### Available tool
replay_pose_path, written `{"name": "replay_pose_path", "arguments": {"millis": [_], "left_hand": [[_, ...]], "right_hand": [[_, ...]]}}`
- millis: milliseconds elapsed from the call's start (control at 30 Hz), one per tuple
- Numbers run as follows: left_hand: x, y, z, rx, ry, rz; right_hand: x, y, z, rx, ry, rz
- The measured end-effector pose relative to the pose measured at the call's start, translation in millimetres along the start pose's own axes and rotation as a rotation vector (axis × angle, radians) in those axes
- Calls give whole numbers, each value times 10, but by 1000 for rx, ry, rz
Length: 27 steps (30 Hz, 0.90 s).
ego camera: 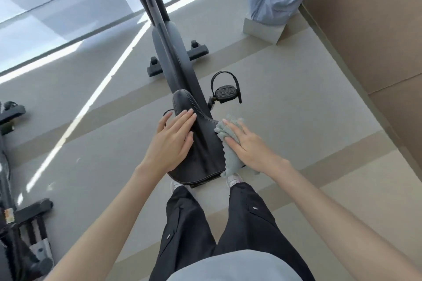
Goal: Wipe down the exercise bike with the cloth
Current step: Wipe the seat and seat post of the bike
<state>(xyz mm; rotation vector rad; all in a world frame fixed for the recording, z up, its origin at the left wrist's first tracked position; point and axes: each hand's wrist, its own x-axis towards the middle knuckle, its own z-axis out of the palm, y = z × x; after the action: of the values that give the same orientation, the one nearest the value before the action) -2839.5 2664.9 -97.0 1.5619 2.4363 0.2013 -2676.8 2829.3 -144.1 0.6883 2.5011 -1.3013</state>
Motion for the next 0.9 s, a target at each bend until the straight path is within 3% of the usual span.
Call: {"name": "replay_pose_path", "arguments": {"millis": [100, 233, 433, 633, 733, 900], "left_hand": [[-12, -160, 0, 14, -40, 87], [-10, -340, -17, 55, -72, 219], [39, -564, -66, 118, -86, 399], [87, -635, -97, 146, -87, 501], [97, -680, -94, 145, -73, 537], [129, -687, -89, 104, -52, 542]], "right_hand": [[285, -249, 19, -216, 69, -6], [622, -495, -58, -268, 17, 192], [213, -503, 220, -79, 513, 338], [-45, -853, 827, -104, 734, 531], [-133, -1092, 1146, -225, 780, 485], [-142, -1034, 1083, -238, 694, 472]]}}
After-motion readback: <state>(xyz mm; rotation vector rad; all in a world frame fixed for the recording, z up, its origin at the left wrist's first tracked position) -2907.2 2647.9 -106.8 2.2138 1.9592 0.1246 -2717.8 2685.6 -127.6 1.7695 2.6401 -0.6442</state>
